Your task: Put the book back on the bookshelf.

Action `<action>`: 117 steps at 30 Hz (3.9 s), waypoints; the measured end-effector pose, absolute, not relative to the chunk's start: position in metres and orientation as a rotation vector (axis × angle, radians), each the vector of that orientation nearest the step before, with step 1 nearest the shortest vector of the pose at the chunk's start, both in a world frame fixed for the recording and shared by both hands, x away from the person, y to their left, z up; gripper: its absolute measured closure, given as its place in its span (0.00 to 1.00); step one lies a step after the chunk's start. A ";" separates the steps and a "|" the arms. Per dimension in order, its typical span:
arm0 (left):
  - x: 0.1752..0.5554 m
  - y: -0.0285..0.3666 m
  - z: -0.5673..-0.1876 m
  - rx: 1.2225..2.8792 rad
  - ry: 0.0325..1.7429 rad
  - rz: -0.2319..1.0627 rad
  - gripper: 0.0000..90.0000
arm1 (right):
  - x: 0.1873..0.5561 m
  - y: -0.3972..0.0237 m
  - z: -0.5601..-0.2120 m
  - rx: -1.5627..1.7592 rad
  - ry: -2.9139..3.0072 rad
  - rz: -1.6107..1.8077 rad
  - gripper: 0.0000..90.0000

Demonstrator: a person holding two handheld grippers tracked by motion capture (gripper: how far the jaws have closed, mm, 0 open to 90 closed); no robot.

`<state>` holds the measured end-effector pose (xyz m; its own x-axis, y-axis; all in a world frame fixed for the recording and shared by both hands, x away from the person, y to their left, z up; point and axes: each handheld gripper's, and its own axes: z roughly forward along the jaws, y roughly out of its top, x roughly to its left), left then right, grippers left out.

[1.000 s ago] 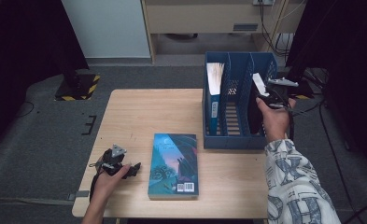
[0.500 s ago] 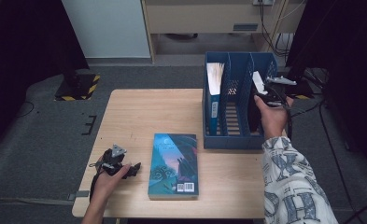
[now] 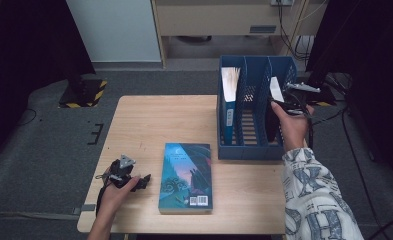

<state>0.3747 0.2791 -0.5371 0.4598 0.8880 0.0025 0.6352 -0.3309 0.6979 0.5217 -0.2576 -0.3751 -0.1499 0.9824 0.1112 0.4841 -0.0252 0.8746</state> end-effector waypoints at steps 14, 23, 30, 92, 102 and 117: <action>0.375 0.279 -0.537 2.080 1.263 0.517 0.00 | 0.517 -0.263 -0.372 1.571 1.710 1.195 0.23; 0.375 0.279 -0.537 2.080 1.263 0.518 0.00 | 0.506 -0.263 -0.365 1.533 1.723 1.210 0.15; 0.375 0.279 -0.537 2.080 1.263 0.518 0.00 | 0.489 -0.266 -0.364 1.511 1.738 1.243 0.10; 0.349 0.215 -0.506 2.029 0.998 0.385 0.14 | 0.366 -0.094 -0.501 1.131 2.508 1.294 0.16; 0.352 0.210 -0.514 2.034 0.989 0.286 0.21 | 0.366 -0.086 -0.518 1.172 2.575 1.270 0.19; 0.357 0.214 -0.515 2.045 0.967 0.257 0.16 | 0.361 -0.081 -0.518 1.238 2.583 1.284 0.22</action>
